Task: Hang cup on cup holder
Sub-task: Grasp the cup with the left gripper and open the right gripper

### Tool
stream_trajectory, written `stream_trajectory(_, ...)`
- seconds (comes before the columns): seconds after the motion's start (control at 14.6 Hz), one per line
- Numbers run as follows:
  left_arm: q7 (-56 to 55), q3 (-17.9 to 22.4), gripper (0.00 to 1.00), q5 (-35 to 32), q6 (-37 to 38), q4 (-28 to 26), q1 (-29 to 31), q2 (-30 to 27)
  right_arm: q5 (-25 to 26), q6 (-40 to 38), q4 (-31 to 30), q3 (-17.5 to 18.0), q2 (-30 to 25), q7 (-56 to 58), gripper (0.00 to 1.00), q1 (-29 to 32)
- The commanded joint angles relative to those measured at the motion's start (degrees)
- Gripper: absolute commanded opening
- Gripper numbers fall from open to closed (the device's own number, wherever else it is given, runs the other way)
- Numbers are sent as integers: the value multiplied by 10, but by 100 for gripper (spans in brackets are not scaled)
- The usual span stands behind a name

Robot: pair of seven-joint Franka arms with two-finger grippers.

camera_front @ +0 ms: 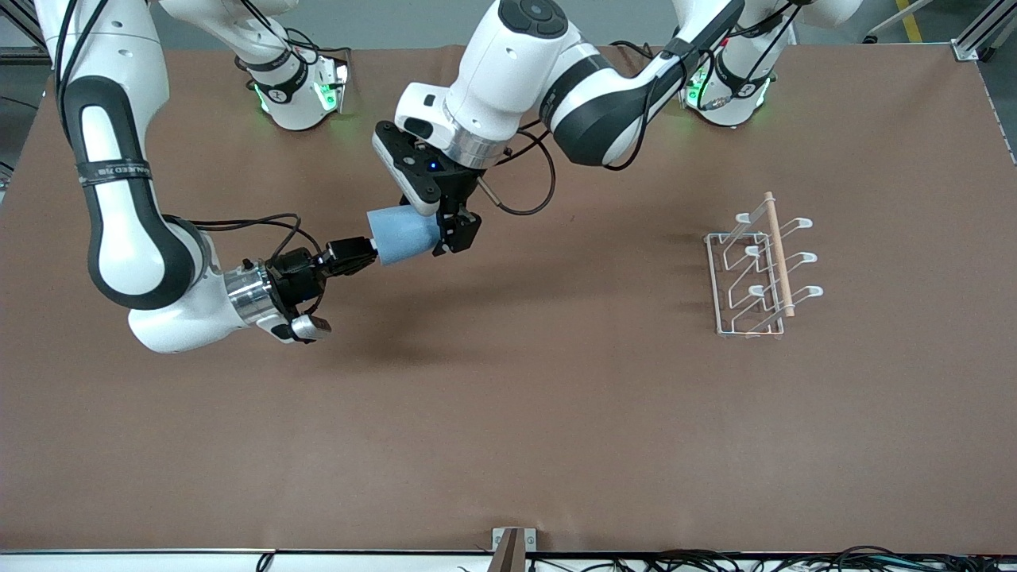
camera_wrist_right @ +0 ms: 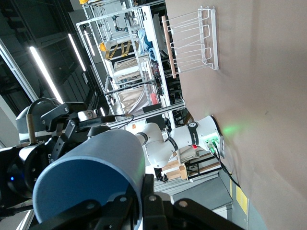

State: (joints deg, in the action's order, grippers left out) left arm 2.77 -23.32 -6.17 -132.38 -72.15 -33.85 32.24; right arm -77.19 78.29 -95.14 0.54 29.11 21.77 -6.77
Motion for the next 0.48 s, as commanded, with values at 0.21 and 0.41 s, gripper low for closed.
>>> stream_trajectory(0.21,35,1,87,-12,-27,15,-2,23,-12,-3,-8,-4,-5,6,6,-4)
stream_trajectory(0.41,34,1,59,-13,-27,15,-2,26,-12,-3,-8,-4,-5,6,6,-3)
